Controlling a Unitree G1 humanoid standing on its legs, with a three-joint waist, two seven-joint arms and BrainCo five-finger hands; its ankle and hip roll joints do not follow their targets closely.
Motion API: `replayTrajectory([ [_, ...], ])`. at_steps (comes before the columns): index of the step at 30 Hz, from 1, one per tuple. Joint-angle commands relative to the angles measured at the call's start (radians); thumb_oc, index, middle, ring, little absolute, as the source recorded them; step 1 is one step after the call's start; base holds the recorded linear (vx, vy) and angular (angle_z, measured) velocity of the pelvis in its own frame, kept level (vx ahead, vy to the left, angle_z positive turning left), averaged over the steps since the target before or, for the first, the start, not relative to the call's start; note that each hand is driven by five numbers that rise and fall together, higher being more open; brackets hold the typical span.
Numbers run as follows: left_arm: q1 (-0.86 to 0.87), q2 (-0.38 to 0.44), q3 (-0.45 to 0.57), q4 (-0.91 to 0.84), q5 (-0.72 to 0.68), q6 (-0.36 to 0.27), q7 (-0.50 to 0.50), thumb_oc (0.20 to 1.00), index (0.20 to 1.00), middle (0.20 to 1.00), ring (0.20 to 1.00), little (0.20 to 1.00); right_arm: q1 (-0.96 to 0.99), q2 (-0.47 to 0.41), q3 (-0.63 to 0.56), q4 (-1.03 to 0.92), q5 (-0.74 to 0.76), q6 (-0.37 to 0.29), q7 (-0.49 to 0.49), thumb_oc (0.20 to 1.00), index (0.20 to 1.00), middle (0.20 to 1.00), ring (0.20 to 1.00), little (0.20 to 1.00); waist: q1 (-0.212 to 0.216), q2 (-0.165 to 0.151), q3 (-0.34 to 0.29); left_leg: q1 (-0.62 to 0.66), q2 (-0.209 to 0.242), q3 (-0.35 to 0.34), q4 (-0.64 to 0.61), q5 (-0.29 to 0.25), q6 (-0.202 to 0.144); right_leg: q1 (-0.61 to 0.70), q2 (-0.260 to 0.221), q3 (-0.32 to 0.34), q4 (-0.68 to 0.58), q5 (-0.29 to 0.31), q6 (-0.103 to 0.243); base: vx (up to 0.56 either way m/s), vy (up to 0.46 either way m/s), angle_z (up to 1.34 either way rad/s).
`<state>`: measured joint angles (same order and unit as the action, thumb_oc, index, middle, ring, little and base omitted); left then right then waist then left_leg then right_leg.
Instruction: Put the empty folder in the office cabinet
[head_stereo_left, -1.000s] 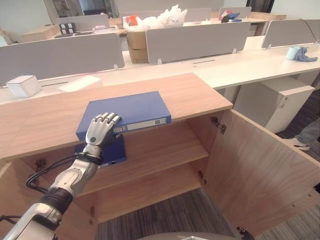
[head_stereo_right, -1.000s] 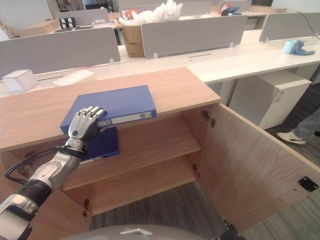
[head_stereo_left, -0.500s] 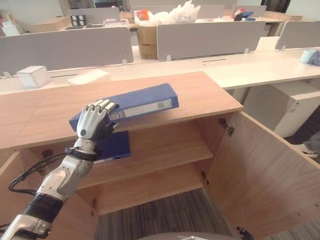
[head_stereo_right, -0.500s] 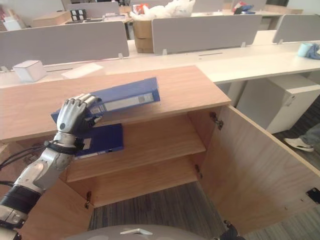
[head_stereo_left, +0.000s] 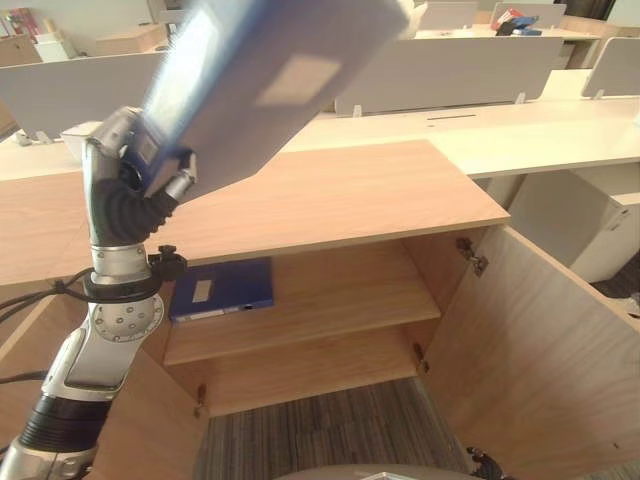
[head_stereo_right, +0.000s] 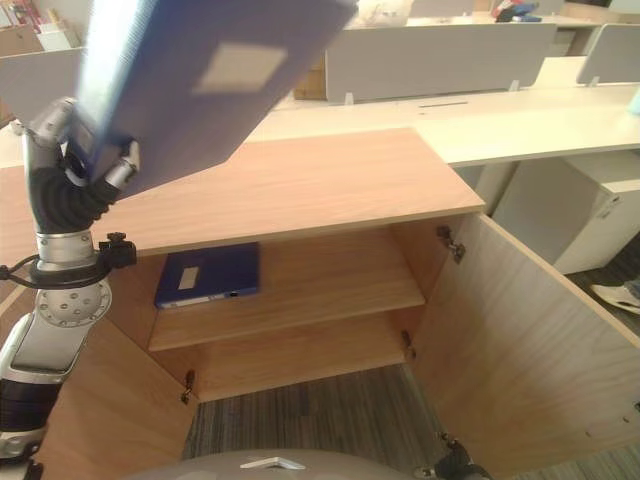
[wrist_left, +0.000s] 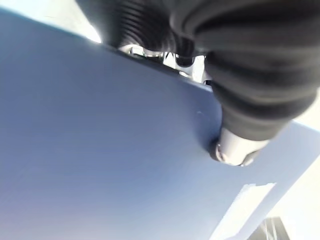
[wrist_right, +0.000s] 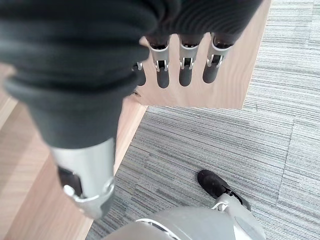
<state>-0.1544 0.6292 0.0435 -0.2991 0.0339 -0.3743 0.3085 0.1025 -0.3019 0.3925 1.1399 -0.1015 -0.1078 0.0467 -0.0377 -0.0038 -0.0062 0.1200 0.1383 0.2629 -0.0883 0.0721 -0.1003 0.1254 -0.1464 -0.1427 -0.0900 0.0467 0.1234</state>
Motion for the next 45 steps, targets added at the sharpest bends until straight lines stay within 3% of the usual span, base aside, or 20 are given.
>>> replayTrajectory([
  [1,-0.131,0.003,0.052,-0.001,-0.277,-0.079,-0.071,0.2,0.2,0.2,0.2,0.2,-0.094,-0.036,0.038,-0.02,-0.035,-0.023,0.017,1.0,1.0,1.0,1.0,1.0,0.014,-0.019,0.003,0.027,0.007,-0.058,0.001,-0.085,-0.022,-0.021,-0.058,-0.009,0.019,0.026,0.051,-0.01,0.028,0.12],
  [5,-0.129,-0.051,0.045,-0.011,-0.447,-0.087,-0.156,0.2,0.2,0.2,0.2,0.2,-0.11,-0.062,0.047,-0.114,-0.029,-0.034,0.034,1.0,1.0,1.0,1.0,1.0,0.017,-0.025,0.006,0.024,0.002,-0.062,0.001,-0.085,-0.018,-0.023,-0.063,-0.01,0.023,0.026,0.053,0.0,0.014,0.02],
  [9,-0.082,-0.09,0.032,-0.015,-0.6,-0.087,-0.248,0.2,0.2,0.2,0.2,0.2,-0.129,-0.137,0.032,-0.419,0.023,-0.068,0.067,1.0,1.0,1.0,1.0,1.0,0.025,-0.038,0.01,0.022,-0.005,-0.061,0.001,-0.088,-0.011,-0.028,-0.07,-0.012,0.027,0.029,0.056,-0.01,0.032,0.01],
  [10,-0.082,-0.09,0.032,-0.015,-0.6,-0.087,-0.248,0.2,0.2,0.2,0.2,0.2,-0.129,-0.137,0.032,-0.419,0.023,-0.068,0.067,1.0,1.0,1.0,1.0,1.0,0.025,-0.038,0.01,0.022,-0.005,-0.061,0.001,-0.088,-0.011,-0.028,-0.07,-0.012,0.027,0.029,0.056,0.0,0.0,0.0],
  [15,-0.026,-0.131,-0.004,-0.033,-0.802,-0.074,-0.355,0.2,0.2,0.2,0.2,0.2,-0.154,-0.225,-0.003,-0.784,0.151,-0.1,0.1,1.0,1.0,1.0,1.0,1.0,0.035,-0.056,0.017,0.02,-0.014,-0.059,0.001,-0.093,0.0,-0.034,-0.081,-0.01,0.031,0.034,0.061,-0.01,0.022,0.01],
  [19,0.027,-0.134,-0.041,-0.041,-0.89,-0.04,-0.408,0.2,0.2,0.2,0.2,0.2,-0.177,-0.26,-0.031,-0.968,0.274,-0.116,0.127,1.0,1.0,1.0,1.0,1.0,0.045,-0.065,0.024,0.017,-0.02,-0.061,0.001,-0.093,0.007,-0.037,-0.086,-0.01,0.035,0.035,0.065,0.0,0.0,0.0],
  [32,0.212,-0.099,-0.078,-0.071,-0.952,0.057,-0.494,0.2,0.2,0.2,0.2,0.2,-0.287,-0.362,-0.116,-1.366,0.671,-0.138,0.186,1.0,1.0,1.0,1.0,1.0,0.069,-0.083,0.028,0.01,-0.032,-0.066,0.001,-0.094,0.021,-0.042,-0.098,-0.017,0.039,0.042,0.071,0.0,0.004,0.03],
  [40,0.252,-0.083,-0.07,-0.063,-0.946,0.075,-0.509,0.2,0.2,0.2,0.2,0.2,-0.348,-0.399,-0.179,-1.451,0.761,-0.163,0.178,1.0,1.0,1.0,1.0,1.0,0.071,-0.091,0.025,0.011,-0.029,-0.06,0.001,-0.096,0.022,-0.045,-0.095,-0.013,0.039,0.044,0.072,0.0,0.001,0.0],
  [45,0.242,-0.08,-0.084,-0.039,-0.935,0.085,-0.509,0.2,0.2,0.2,0.2,0.2,-0.44,-0.399,-0.146,-1.389,0.777,-0.15,0.143,1.0,1.0,1.0,1.0,1.0,0.075,-0.095,0.021,0.014,-0.025,-0.055,0.001,-0.096,0.02,-0.045,-0.091,-0.01,0.036,0.046,0.07,0.0,0.0,-0.01],
])
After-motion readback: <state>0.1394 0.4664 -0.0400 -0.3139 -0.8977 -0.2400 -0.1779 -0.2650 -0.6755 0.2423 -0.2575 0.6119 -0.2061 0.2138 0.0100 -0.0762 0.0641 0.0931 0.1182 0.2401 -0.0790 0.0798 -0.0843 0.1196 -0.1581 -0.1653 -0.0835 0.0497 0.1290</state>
